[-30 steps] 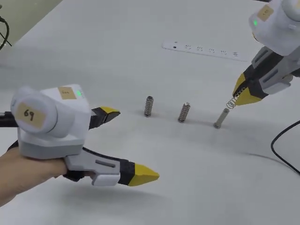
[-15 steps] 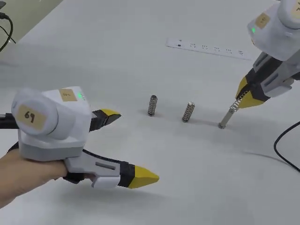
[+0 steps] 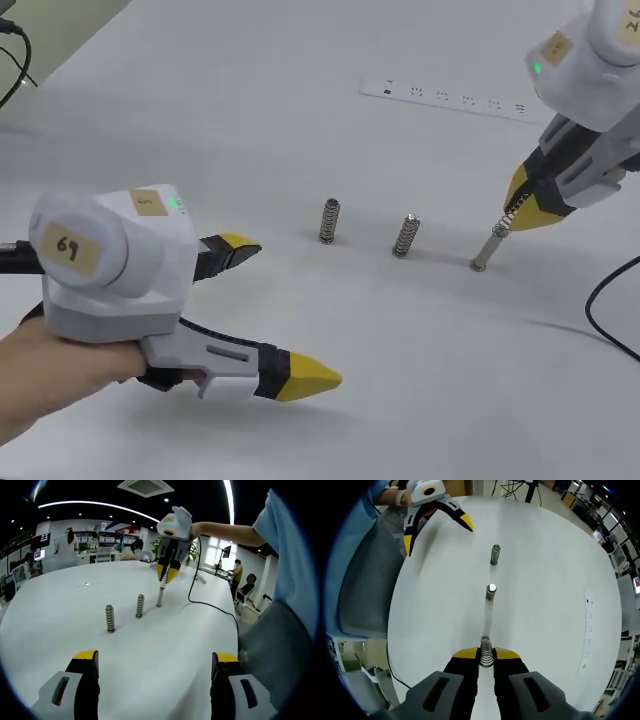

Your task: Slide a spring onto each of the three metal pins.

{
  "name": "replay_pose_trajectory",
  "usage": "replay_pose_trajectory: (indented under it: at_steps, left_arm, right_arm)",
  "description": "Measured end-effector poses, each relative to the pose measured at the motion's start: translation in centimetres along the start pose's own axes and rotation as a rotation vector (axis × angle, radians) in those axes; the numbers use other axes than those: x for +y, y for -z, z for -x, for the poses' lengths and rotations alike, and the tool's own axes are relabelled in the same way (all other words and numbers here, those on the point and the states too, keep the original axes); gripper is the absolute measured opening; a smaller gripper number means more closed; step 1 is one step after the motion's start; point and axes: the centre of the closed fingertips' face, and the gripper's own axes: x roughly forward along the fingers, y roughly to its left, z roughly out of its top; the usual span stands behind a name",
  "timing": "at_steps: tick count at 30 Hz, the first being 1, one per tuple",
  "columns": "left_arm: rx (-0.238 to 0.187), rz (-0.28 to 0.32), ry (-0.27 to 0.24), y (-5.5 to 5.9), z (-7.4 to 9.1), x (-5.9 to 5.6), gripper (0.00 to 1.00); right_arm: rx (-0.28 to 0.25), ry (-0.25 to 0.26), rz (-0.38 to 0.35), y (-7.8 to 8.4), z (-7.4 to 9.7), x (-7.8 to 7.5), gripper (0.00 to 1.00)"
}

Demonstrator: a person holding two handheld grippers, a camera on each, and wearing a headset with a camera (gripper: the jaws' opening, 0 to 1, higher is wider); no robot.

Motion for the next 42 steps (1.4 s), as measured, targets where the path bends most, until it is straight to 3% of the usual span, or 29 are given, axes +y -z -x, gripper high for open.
replay_pose_trajectory:
  at_steps: [9,42]
  left_arm:
    - [-0.001,0.004,-0.001,0.0,0.0,0.0,0.9]
    - [0.005,0.021,-0.01,0.4,0.1,0.5,0.89]
  right_arm:
    - [0.004,-0.014,0.004,0.1,-0.5,-0.1,0.08]
    - [0.052,-0.043,0.014,1.0,-5.0,-1.3,0.08]
